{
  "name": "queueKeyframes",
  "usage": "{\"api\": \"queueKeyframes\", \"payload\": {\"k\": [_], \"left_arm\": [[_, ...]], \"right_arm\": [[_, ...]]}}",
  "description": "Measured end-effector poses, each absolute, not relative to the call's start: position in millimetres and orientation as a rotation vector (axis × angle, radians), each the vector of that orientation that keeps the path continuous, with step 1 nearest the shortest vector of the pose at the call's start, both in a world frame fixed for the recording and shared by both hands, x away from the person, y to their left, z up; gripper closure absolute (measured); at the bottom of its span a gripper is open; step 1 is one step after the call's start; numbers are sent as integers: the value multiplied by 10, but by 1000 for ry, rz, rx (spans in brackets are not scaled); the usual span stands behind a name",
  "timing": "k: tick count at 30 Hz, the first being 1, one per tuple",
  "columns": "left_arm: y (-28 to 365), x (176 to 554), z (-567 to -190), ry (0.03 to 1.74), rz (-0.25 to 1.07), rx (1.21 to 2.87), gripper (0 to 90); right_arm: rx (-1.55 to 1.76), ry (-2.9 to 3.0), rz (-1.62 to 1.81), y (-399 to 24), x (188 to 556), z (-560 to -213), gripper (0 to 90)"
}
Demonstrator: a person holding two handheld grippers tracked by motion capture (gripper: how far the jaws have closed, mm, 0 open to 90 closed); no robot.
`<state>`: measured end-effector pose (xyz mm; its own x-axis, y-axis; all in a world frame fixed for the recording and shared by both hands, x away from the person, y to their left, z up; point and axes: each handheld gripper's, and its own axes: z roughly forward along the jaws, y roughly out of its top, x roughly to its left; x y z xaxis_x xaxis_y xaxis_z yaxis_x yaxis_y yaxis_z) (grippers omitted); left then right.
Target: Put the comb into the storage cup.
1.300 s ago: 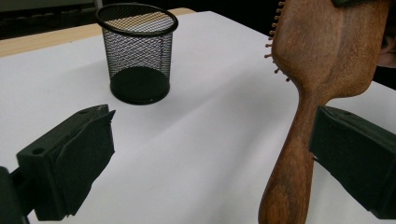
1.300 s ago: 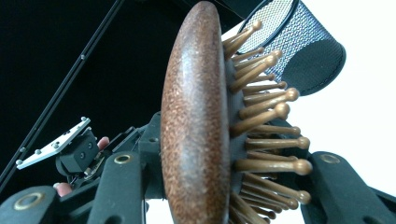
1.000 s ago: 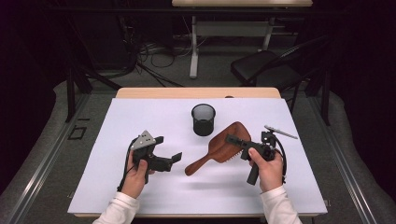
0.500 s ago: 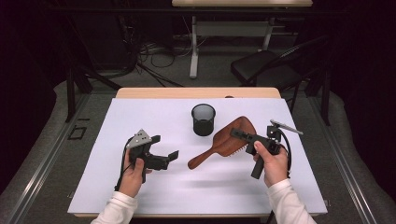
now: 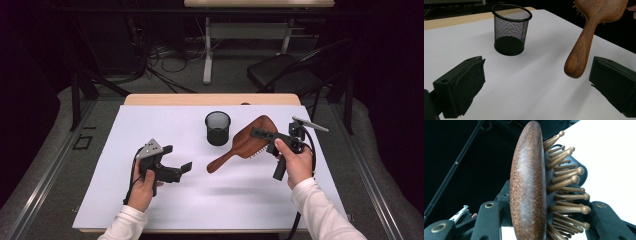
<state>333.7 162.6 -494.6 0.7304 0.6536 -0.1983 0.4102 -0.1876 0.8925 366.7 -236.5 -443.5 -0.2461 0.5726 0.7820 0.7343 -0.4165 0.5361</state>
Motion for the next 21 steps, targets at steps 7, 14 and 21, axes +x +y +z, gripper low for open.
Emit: {"api": "queueKeyframes", "payload": {"k": [7, 14, 21], "left_arm": [[1628, 3337, -4946, 833, 272, 1817, 4], [1632, 3343, -4957, 838, 271, 1813, 4], [1636, 3341, -4950, 837, 276, 1814, 4]], "right_arm": [[-1850, -1665, -1712, -2301, 3747, -4332, 495], [-1871, -1694, -1705, -2239, 3837, -4222, 494], [-1903, -1708, -1719, -2190, 3953, -4125, 494]]}}
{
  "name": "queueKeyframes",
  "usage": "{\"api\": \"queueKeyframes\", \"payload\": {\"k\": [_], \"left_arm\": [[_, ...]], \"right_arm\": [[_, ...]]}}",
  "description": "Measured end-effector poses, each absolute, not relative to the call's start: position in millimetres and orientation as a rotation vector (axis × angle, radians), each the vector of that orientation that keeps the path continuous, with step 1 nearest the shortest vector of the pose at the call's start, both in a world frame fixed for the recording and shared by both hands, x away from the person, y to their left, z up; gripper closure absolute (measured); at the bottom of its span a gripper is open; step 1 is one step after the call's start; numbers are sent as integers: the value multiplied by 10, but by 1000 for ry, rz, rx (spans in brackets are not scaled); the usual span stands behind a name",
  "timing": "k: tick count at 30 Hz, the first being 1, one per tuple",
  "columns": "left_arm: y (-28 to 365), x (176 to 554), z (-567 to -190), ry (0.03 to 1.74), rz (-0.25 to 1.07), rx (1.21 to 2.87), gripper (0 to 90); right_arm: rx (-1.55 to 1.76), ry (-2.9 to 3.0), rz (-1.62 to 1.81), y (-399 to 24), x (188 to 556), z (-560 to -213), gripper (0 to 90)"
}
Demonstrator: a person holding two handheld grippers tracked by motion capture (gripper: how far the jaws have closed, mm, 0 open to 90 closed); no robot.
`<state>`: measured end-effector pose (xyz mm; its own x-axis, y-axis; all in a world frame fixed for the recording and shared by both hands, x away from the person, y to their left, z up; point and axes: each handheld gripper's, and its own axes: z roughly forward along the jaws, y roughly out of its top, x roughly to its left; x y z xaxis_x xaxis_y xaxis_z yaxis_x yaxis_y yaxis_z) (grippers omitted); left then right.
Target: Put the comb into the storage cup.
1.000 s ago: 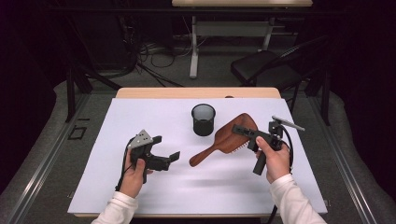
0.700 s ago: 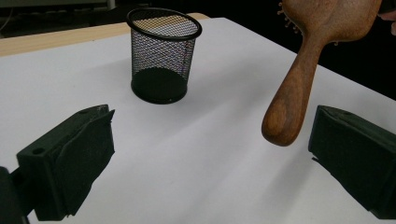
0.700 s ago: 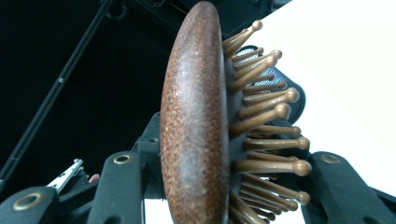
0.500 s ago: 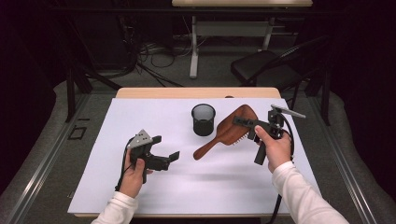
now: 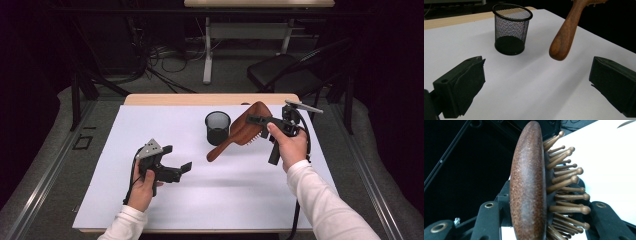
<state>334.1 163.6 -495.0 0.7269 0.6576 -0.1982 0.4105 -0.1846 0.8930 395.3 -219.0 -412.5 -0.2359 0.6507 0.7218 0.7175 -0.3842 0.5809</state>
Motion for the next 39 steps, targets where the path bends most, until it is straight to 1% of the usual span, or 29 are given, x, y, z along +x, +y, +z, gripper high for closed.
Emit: {"api": "queueKeyframes", "payload": {"k": [25, 39], "left_arm": [[1664, 3353, -4943, 843, 275, 1801, 4], [1683, 3356, -4933, 844, 272, 1791, 4]], "right_arm": [[-1992, -1744, -1763, -2040, 4282, -3769, 493], [-2098, -1736, -1799, -2012, 4457, -3709, 493]]}}
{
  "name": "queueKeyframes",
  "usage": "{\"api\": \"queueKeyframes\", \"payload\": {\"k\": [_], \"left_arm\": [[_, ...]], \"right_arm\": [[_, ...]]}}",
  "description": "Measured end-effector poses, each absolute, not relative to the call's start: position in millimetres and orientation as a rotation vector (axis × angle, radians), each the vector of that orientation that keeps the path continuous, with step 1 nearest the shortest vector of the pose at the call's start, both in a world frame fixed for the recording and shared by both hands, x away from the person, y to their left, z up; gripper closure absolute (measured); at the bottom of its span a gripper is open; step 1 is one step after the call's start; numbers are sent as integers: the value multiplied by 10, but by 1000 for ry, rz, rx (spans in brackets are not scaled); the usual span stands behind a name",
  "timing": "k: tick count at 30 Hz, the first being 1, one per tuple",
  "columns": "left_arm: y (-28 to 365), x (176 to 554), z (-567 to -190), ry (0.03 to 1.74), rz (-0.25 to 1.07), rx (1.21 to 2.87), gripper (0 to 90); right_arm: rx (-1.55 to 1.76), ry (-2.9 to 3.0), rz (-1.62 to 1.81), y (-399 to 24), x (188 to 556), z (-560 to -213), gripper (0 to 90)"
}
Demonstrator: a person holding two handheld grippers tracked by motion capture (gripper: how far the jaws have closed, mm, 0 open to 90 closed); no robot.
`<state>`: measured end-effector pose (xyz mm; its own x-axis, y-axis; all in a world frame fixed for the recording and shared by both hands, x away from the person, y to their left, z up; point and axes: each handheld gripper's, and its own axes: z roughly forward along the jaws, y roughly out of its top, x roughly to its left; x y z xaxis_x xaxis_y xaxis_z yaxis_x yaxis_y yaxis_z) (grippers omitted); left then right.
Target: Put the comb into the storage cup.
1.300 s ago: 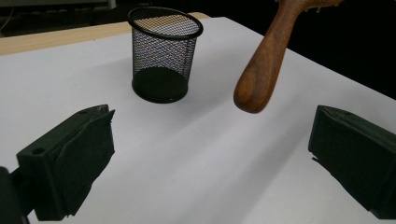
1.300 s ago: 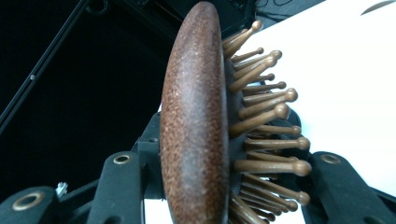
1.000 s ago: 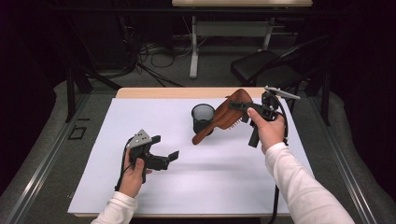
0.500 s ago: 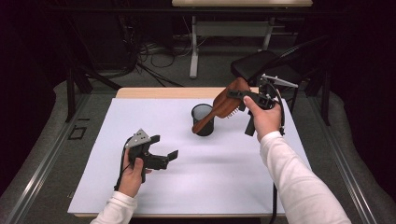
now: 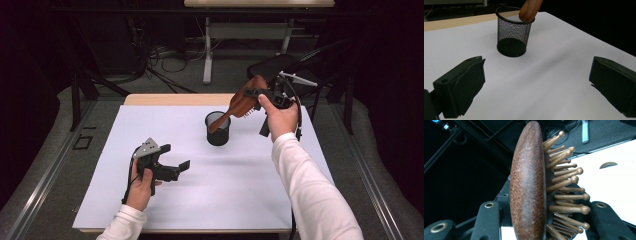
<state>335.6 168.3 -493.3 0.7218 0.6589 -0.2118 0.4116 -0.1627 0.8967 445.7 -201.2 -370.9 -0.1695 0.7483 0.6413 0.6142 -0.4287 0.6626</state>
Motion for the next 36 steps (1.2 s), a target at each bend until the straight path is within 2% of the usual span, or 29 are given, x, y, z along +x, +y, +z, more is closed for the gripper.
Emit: {"api": "queueKeyframes", "payload": {"k": [36], "left_arm": [[1695, 3365, -4931, 848, 272, 1793, 4]], "right_arm": [[1981, 1472, 1573, -1976, 4652, -3815, 492]]}}
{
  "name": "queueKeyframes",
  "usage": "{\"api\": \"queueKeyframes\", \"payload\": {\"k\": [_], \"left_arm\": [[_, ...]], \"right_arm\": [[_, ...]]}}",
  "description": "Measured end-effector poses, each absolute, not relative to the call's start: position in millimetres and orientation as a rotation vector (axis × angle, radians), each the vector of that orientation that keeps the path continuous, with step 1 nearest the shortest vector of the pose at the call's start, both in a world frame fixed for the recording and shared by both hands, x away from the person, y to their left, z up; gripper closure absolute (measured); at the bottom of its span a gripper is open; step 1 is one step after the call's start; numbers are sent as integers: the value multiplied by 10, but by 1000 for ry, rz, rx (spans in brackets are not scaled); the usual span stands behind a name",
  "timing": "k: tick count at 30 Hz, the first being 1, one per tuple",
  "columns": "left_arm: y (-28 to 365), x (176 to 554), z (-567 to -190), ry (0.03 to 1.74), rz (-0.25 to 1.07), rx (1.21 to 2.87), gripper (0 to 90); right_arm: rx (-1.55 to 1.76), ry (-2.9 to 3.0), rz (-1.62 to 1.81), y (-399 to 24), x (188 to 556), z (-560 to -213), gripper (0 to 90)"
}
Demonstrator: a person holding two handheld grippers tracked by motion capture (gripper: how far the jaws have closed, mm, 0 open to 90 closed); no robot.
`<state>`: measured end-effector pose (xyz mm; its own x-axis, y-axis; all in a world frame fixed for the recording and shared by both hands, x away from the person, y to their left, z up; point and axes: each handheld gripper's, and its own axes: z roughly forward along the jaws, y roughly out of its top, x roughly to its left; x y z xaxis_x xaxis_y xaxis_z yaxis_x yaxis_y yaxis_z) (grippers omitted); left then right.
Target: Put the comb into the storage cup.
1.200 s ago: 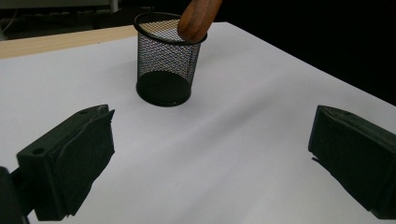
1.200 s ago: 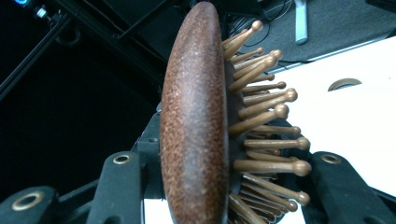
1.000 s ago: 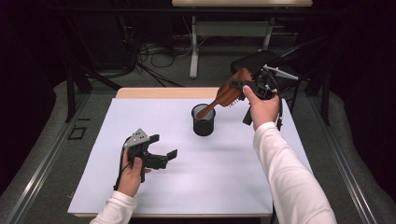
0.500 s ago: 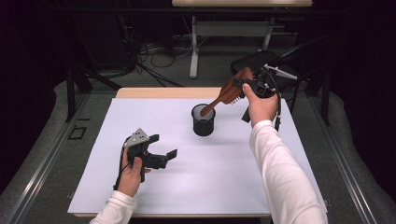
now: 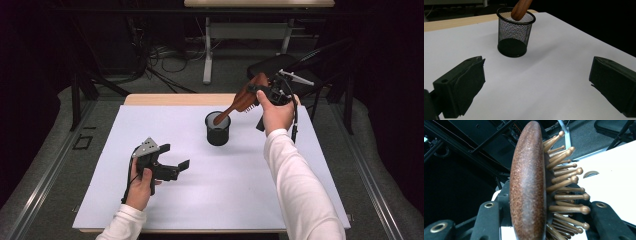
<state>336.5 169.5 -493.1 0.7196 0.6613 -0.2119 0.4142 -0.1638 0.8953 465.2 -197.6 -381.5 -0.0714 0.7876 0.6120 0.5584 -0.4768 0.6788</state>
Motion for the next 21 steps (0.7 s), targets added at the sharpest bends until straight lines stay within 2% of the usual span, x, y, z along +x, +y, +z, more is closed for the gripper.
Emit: {"api": "queueKeyframes", "payload": {"k": [21], "left_arm": [[1705, 3374, -4935, 850, 271, 1786, 4]], "right_arm": [[1961, 1492, 1536, -1875, 4701, -3896, 491]]}}
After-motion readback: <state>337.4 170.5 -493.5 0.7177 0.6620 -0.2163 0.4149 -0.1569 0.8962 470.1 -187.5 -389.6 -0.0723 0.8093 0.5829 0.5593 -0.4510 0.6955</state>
